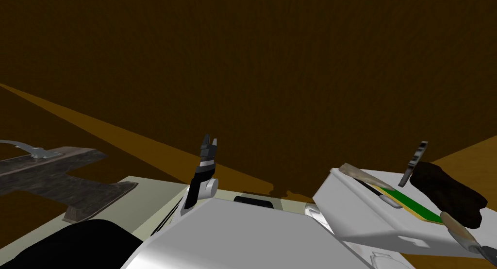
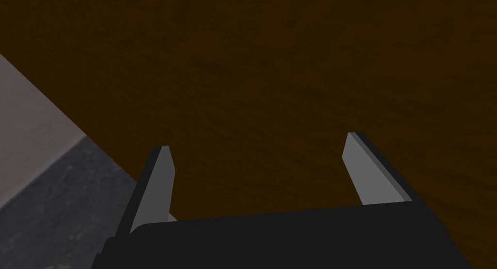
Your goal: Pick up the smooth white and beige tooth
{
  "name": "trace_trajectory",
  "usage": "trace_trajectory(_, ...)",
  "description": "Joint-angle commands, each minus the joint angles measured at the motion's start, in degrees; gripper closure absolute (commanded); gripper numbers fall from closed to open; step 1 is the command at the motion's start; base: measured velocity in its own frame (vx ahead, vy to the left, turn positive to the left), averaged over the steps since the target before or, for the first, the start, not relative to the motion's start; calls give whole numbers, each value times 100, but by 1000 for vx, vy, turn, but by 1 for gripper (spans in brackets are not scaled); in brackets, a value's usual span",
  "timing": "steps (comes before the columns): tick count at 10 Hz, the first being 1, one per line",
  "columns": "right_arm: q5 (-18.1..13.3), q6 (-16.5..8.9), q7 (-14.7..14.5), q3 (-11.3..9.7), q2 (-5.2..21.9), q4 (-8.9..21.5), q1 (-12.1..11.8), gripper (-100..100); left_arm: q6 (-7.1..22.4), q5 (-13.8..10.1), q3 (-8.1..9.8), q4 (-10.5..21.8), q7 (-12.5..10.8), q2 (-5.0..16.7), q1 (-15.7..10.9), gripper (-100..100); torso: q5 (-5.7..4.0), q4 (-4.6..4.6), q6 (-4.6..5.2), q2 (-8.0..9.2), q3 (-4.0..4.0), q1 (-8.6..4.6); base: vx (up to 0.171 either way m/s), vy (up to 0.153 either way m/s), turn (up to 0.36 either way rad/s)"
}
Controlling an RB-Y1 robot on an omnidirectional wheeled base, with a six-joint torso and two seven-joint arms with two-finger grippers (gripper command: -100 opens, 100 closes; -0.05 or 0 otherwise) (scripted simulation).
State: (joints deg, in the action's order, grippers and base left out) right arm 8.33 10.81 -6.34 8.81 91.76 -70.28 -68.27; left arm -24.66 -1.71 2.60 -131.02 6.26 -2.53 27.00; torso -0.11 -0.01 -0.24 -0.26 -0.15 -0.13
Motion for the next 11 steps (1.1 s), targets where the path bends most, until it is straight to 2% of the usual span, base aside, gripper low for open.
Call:
trace_trajectory(1,0,0,0,0,0,0,0,100,0,0,0,0,0,0,0,0,0,0,0,0,0,0,1,13,0)
trace_trajectory(2,2,2,2,6,5,-3,-5,0,0,0,0,0,0,0,0,0,-2,0,1,1,1,-7,0,0,0)
trace_trajectory(3,53,98,35,89,175,-100,-84,-100,0,0,0,0,0,0,0,0,-3,0,1,2,1,-11,-69,-50,-64)
trace_trajectory(5,99,188,65,166,329,-191,-154,-100,0,0,1,0,0,1,-1,0,-11,9,3,37,21,-43,-104,-81,-44)
trace_trajectory(7,99,188,65,166,329,-191,-154,-100,0,0,1,0,0,1,-1,0,-10,7,2,27,17,-33,-34,-23,2)
trace_trajectory(8,151,285,99,257,497,-285,-215,-100,0,0,0,0,0,0,0,0,-7,4,2,15,9,-20,-37,-45,-44)
trace_trajectory(11,225,426,146,388,756,-434,-319,-100,0,0,1,0,0,1,-1,0,-13,6,1,25,15,-46,-72,-80,-27)
